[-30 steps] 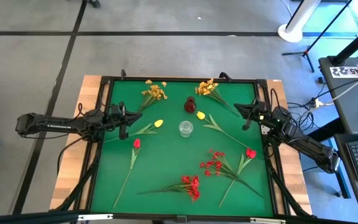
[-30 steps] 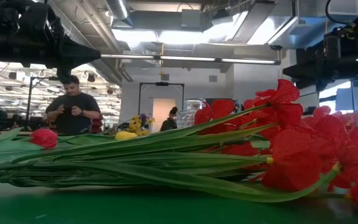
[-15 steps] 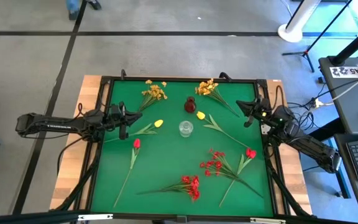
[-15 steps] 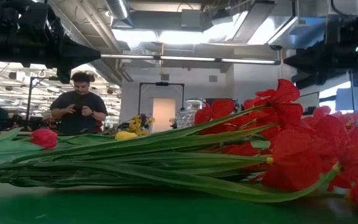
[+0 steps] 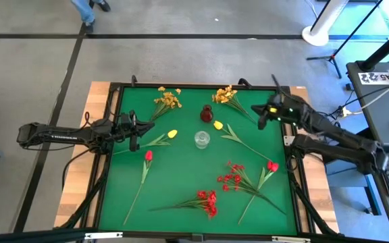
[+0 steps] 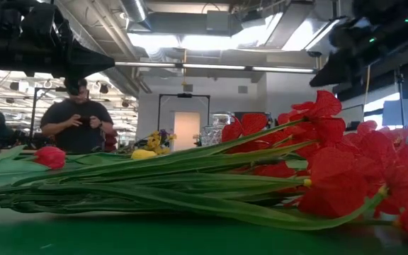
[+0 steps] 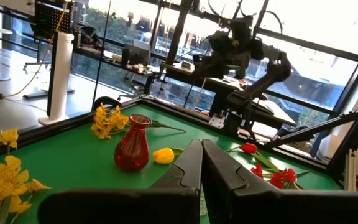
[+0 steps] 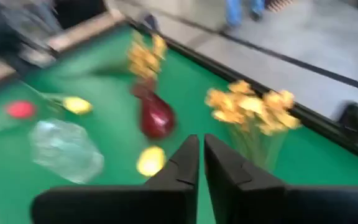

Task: Sort flowers into vase by color
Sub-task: Put the yellow flowers into the red vase

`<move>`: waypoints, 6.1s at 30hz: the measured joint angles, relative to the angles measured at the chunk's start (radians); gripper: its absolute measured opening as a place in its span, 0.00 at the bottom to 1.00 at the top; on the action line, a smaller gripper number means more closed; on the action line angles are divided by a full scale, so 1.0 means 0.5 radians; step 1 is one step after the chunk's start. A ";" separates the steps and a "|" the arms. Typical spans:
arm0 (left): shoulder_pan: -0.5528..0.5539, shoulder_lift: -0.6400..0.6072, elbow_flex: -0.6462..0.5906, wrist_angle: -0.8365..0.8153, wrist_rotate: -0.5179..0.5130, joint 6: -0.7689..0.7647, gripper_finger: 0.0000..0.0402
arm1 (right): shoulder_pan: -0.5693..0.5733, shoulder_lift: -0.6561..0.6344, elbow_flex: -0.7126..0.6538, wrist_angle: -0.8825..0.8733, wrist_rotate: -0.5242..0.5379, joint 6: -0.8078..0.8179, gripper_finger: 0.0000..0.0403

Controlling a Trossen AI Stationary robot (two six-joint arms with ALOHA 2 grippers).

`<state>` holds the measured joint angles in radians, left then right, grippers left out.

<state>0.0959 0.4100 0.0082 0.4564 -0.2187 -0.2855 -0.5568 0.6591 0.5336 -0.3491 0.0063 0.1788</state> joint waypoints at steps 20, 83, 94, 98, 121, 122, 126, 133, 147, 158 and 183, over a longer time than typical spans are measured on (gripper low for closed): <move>0.000 0.000 -0.001 0.000 0.000 0.000 0.00 | -0.417 1.517 0.394 0.034 -0.064 -0.218 0.58; 0.000 0.000 -0.001 0.000 0.000 0.000 0.00 | -0.431 1.782 0.597 0.130 -0.142 -0.291 0.07; 0.000 0.000 -0.001 0.000 0.000 0.000 0.00 | -0.402 1.099 0.608 0.237 -0.402 -0.162 0.04; 0.000 0.000 0.000 0.000 0.000 0.000 0.00 | -0.231 0.921 0.538 0.608 -0.590 -0.152 0.03; -0.001 0.000 0.000 0.000 0.000 0.000 0.00 | 0.627 1.361 0.115 2.730 0.006 -0.266 0.05; 0.000 0.000 -0.001 0.000 0.000 0.000 0.00 | 0.620 1.415 0.115 2.824 0.035 -0.271 0.04; 0.000 0.001 -0.001 0.001 0.000 0.000 0.00 | 0.551 1.593 0.116 3.094 0.010 -0.268 0.04; 0.000 0.001 -0.001 0.000 0.000 0.000 0.00 | 0.383 1.853 0.187 3.164 0.073 -0.196 0.06; 0.000 0.000 0.000 0.001 0.000 0.000 0.00 | 0.258 2.201 0.378 3.157 0.005 -0.162 0.06; 0.000 0.000 0.000 0.000 0.000 0.000 0.00 | 0.259 2.240 0.378 3.081 0.004 -0.160 0.12; -0.001 0.001 0.000 0.000 0.000 0.000 0.00 | 0.262 2.239 0.375 2.973 -0.047 -0.265 0.16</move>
<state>0.0956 0.4103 0.0082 0.4565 -0.2188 -0.2855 -0.4259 1.7786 0.7213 1.1372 -0.0170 0.0461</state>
